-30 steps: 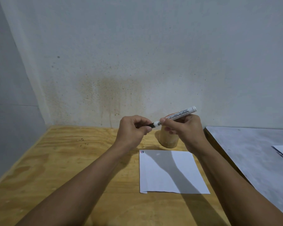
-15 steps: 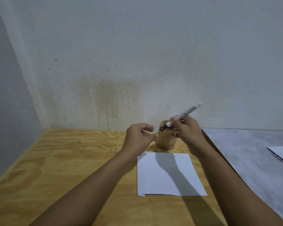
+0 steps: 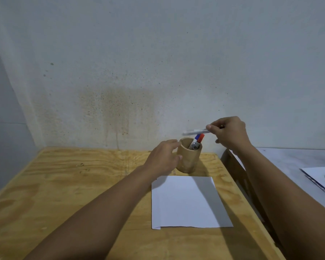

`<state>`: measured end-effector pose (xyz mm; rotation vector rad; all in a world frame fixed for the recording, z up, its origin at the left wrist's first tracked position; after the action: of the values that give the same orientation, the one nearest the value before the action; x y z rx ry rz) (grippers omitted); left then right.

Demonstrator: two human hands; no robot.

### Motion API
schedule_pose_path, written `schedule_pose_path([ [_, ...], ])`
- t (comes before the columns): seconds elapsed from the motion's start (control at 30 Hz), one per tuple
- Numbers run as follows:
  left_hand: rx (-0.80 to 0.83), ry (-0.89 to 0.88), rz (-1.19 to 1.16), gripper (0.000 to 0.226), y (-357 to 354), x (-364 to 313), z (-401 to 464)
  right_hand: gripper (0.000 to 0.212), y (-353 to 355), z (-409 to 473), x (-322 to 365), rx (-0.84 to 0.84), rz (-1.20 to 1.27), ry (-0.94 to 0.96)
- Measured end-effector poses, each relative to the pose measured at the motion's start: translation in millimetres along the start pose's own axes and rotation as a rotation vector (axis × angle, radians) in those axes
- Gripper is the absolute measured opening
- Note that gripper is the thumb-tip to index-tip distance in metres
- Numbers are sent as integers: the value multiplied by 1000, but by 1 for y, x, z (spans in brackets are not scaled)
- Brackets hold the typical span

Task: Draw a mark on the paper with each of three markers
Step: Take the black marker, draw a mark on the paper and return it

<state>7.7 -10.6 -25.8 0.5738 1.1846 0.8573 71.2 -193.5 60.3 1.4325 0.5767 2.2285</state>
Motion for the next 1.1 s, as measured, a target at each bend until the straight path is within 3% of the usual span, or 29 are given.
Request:
schedule_pose_path([
  [0.13,23,-22,56,49,-6,-2,8,8,-1,8,-3,-72,39,25],
  [0.3,-37,49,-36,45,-4,-1,19,19,-24,18,-7,14,-55,64],
  [0.47,-71,114,-22,45,-8,3,28,24,-41,20,-8,58,11,46],
  [0.93,-137,221,-114,45,-8,15,30,13,-64,20,-20,-7,-227,146],
  [1.1,-85,198,-97,48,-9,13,28,27,-64,16,-24,20,-278,136],
])
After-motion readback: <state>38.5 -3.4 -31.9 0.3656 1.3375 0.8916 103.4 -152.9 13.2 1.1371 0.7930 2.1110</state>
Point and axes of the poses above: each hand's wrist, its own z-axis towards the middle knuckle, its own y-axis out of the back of the hand, x = y × z, the point moved 5 cm from there along z, towards the middle knuckle, and after that the axes turned 5 degrees about z, right-handed, at the moved point
